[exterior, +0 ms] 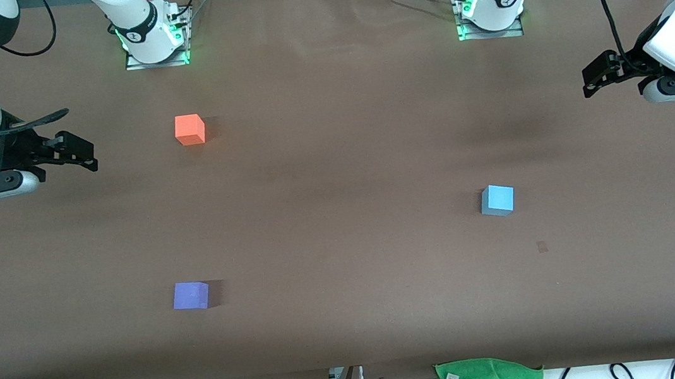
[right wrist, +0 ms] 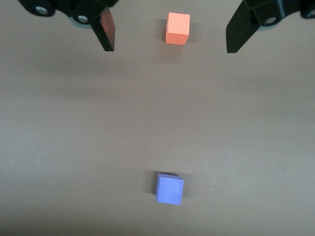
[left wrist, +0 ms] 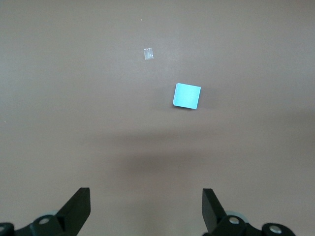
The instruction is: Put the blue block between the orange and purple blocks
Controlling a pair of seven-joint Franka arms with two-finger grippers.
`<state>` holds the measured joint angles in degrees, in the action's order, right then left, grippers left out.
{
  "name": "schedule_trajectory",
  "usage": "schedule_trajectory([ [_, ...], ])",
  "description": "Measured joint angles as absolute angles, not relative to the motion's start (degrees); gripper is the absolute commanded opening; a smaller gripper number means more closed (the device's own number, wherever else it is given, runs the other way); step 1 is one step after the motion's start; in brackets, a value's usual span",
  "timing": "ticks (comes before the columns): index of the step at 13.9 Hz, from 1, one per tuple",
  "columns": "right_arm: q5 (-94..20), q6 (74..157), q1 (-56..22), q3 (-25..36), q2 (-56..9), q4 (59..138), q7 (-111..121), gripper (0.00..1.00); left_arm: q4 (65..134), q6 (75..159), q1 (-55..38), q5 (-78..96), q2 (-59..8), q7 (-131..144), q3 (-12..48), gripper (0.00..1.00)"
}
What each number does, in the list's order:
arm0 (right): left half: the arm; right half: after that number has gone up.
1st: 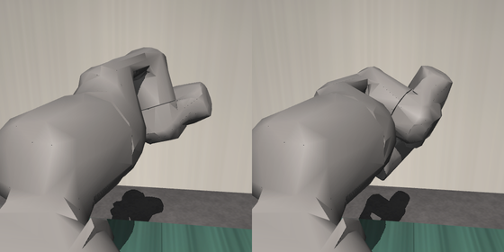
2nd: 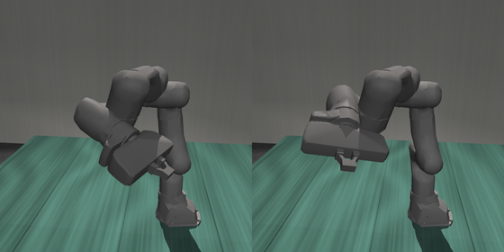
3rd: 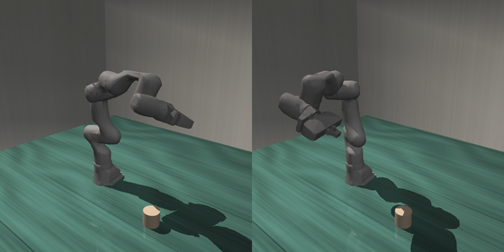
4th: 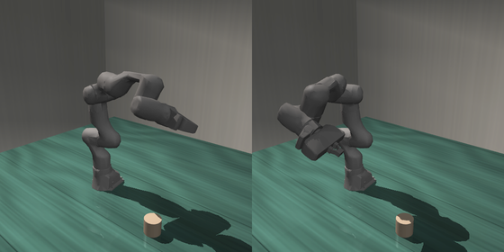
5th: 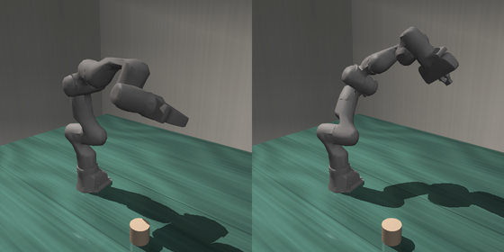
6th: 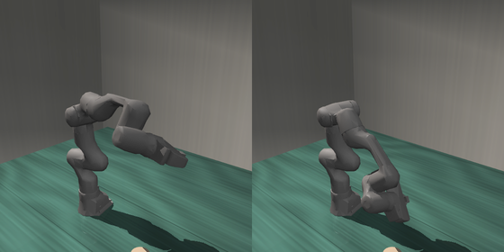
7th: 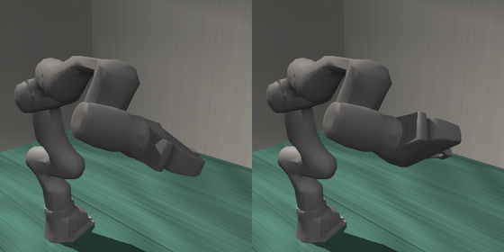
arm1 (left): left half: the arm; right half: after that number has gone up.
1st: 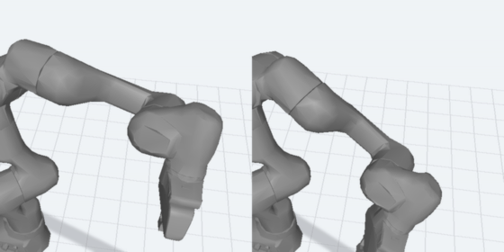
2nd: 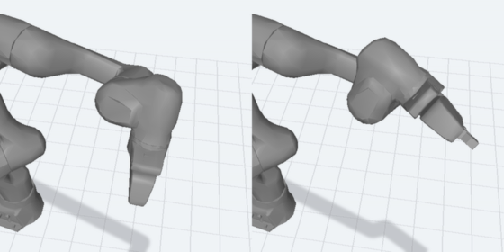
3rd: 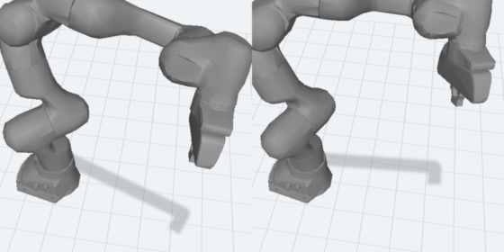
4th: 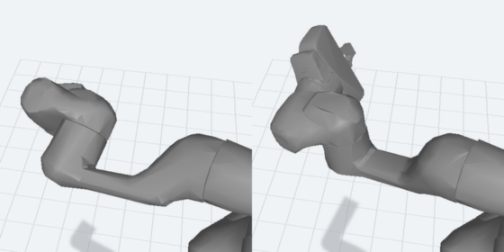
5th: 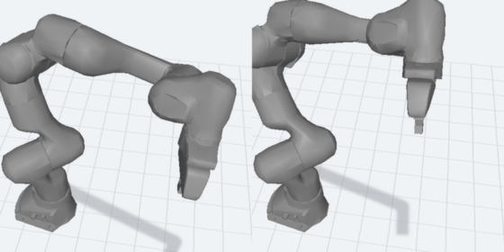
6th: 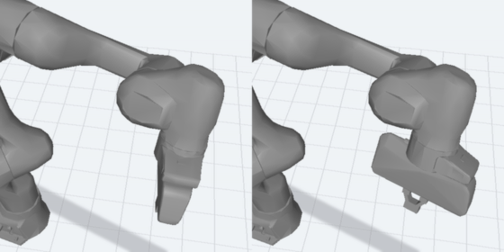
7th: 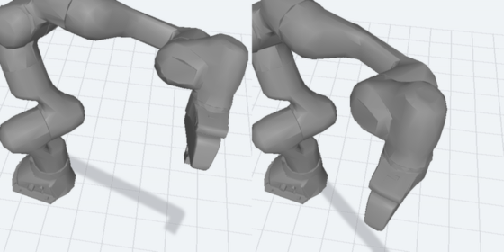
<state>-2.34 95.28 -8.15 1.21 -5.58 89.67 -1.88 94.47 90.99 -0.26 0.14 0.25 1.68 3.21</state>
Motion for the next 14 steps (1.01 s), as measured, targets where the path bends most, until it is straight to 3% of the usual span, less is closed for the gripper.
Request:
schedule_trajectory([
  [11, -2.3, 95.3, -8.2, 1.2, -5.6, 89.7, -1.9, 1.00, 94.5, 89.6, -0.4, 0.1, -4.5, 1.4, 3.4, 1.00],
  [14, -2.3, 95.3, -8.2, 1.2, -5.6, 89.7, -1.9, 1.00, 94.5, 94.0, -0.8, 0.1, -9.1, 0.6, 3.7, 1.00],
])
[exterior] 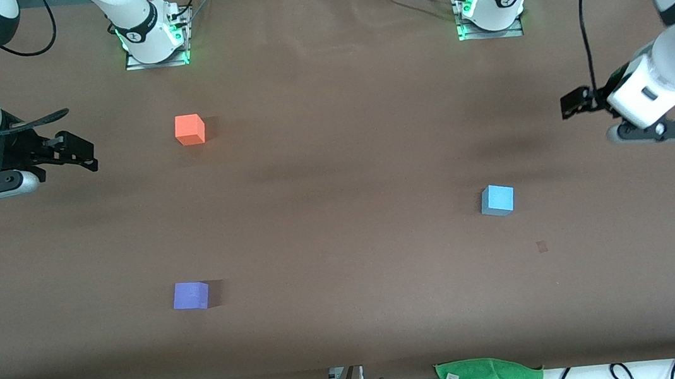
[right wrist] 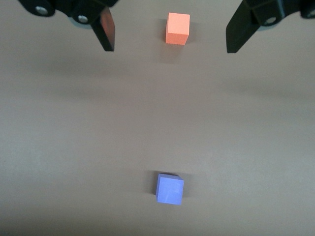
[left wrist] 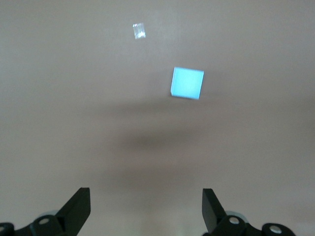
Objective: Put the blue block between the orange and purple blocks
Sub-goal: 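Reach the left gripper down to the light-blue cube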
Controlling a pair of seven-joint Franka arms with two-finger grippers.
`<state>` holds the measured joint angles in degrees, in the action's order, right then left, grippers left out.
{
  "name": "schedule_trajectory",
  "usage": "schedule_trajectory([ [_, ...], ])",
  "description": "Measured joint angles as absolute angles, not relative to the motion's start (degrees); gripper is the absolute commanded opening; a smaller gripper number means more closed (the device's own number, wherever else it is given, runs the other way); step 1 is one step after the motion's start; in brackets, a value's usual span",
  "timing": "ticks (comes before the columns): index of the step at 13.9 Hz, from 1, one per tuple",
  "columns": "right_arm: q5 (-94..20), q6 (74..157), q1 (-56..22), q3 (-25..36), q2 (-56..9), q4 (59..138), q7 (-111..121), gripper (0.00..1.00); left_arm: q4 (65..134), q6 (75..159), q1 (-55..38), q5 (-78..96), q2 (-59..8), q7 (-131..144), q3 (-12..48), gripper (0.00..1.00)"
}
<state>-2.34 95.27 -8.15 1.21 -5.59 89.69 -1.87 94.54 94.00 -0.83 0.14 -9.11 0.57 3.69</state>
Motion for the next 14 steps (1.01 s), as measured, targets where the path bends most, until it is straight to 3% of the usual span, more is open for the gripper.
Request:
schedule_trajectory([
  [8, -2.3, 95.3, -8.3, 1.1, -5.6, 89.7, -1.9, 1.00, 94.6, 111.8, -5.2, 0.0, -23.9, 0.3, 4.0, 1.00],
  [14, -2.3, 95.3, -8.4, 1.1, -5.6, 89.7, -1.9, 1.00, 95.7, 119.2, -6.5, -2.6, -31.1, 0.1, 4.0, 1.00],
])
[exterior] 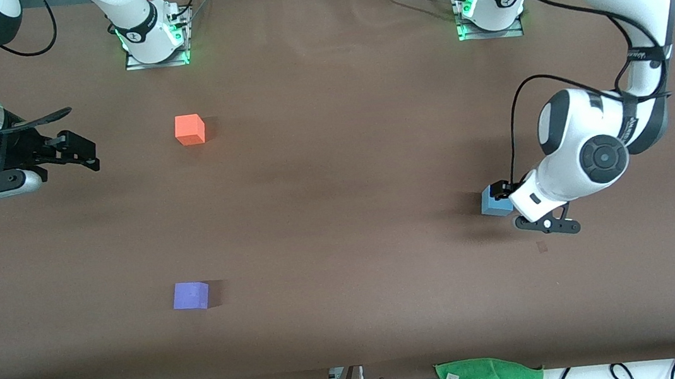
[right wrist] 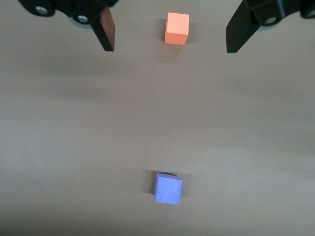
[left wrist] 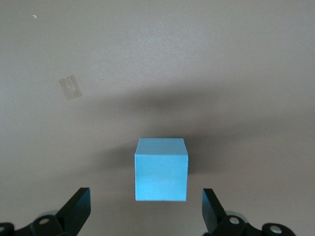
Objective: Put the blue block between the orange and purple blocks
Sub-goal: 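Reach the left gripper down to the light-blue cube, then close the left gripper on the light-blue cube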
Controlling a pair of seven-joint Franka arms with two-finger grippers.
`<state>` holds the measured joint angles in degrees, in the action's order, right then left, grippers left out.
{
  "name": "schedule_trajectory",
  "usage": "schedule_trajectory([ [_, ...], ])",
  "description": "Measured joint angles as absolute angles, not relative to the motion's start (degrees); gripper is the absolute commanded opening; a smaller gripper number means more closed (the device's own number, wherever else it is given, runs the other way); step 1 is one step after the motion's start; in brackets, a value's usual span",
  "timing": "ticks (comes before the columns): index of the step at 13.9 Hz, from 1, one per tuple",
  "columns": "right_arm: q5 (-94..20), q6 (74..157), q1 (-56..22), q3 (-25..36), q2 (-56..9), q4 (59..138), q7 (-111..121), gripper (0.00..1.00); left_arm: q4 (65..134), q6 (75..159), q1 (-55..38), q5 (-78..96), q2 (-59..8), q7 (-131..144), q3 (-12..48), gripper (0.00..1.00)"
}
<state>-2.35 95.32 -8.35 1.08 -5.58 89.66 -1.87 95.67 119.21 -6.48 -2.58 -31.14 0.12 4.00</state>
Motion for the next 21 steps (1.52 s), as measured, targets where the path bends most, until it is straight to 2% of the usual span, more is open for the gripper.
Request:
schedule_trajectory([
  [5, -2.3, 95.3, -8.4, 1.1, -5.6, 89.7, -1.9, 1.00, 101.4, 127.4, -7.0, -3.1, -33.2, 0.1, 4.0, 1.00],
  [10, -2.3, 95.3, -8.4, 1.1, -5.6, 89.7, -1.9, 1.00, 103.3, 130.9, -7.3, -3.1, -34.4, 0.1, 4.0, 1.00],
  [11, -2.3, 95.3, -8.4, 1.1, -5.6, 89.7, -1.9, 1.00, 103.4, 131.2, -7.3, -3.1, -34.7, 0.1, 4.0, 0.96],
  [12, -2.3, 95.3, -8.4, 1.1, -5.6, 89.7, -1.9, 1.00, 103.4, 131.5, -7.3, -3.1, -35.0, 0.1, 4.0, 0.63],
  [13, -2.3, 95.3, -8.4, 1.1, -5.6, 89.7, -1.9, 1.00, 103.5, 131.7, -7.4, -3.1, -35.3, 0.1, 4.0, 0.39],
  [14, -2.3, 95.3, -8.4, 1.1, -5.6, 89.7, -1.9, 1.00, 103.5, 131.9, -7.4, -3.1, -35.5, 0.1, 4.0, 0.28],
  [15, -2.3, 95.3, -8.4, 1.1, -5.6, 89.7, -1.9, 1.00, 103.5, 132.0, -7.5, -3.1, -35.6, 0.1, 4.0, 0.21],
  [16, -2.3, 95.3, -8.4, 1.1, -5.6, 89.7, -1.9, 1.00, 103.5, 132.0, -7.5, -3.1, -35.7, 0.1, 4.0, 0.19],
  [19, -2.3, 95.3, -8.4, 1.1, -5.6, 89.7, -1.9, 1.00, 102.8, 131.9, -7.5, -3.1, -35.2, 0.1, 4.0, 0.18],
  [21, -2.3, 95.3, -8.4, 1.1, -5.6, 89.7, -1.9, 1.00, 101.2, 128.9, -7.5, -3.0, -33.2, 0.5, 4.5, 0.18],
])
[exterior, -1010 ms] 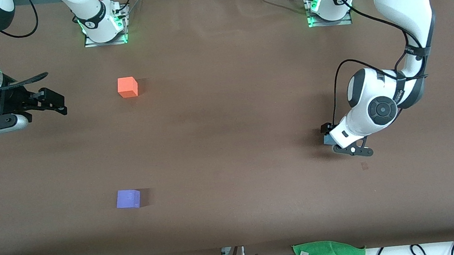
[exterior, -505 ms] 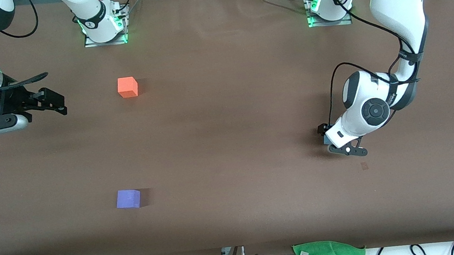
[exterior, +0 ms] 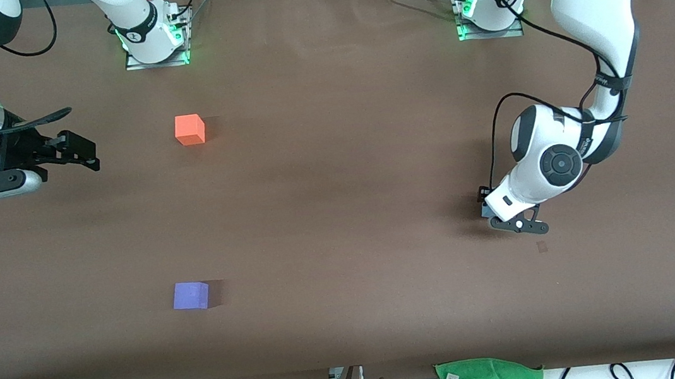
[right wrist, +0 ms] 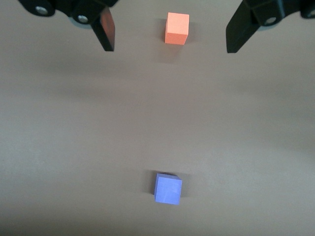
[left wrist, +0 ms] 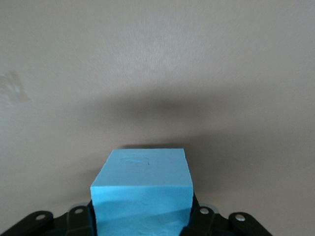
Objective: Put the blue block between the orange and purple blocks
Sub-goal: 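Close the left gripper on the light-blue cube, then carry the light-blue cube with the left gripper toward the table middle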
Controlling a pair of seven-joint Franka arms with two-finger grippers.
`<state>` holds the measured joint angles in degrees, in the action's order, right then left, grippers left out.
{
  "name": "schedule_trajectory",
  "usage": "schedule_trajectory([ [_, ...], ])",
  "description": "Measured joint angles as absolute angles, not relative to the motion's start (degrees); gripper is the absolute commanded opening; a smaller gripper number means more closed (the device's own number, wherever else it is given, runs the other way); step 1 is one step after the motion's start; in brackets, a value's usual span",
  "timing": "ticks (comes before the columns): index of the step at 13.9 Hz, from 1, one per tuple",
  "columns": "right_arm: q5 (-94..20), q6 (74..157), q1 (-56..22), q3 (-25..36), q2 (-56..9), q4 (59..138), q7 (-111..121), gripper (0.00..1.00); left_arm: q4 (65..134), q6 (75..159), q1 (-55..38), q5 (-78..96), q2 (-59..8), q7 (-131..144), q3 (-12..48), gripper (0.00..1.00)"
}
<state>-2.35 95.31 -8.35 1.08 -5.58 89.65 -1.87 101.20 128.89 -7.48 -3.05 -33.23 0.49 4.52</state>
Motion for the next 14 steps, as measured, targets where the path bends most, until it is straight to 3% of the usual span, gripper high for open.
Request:
schedule_trajectory([
  [3, -2.3, 95.3, -8.4, 1.1, -5.6, 89.7, -1.9, 1.00, 94.8, 117.7, -7.6, -3.0, -29.9, 7.2, 9.4, 0.18],
  [5, -2.3, 95.3, -8.4, 1.1, -5.6, 89.7, -1.9, 1.00, 91.0, 114.5, -8.5, -3.0, -29.6, 16.1, 14.3, 0.19],
  [12, -2.3, 95.3, -8.4, 1.1, -5.6, 89.7, -1.9, 1.00, 87.4, 114.9, -23.5, -3.0, -37.0, 35.4, 16.5, 0.23],
  [14, -2.3, 95.3, -8.4, 1.1, -5.6, 89.7, -1.9, 1.00, 87.3, 118.3, -25.9, -3.0, -40.6, 37.0, 16.5, 0.25],
])
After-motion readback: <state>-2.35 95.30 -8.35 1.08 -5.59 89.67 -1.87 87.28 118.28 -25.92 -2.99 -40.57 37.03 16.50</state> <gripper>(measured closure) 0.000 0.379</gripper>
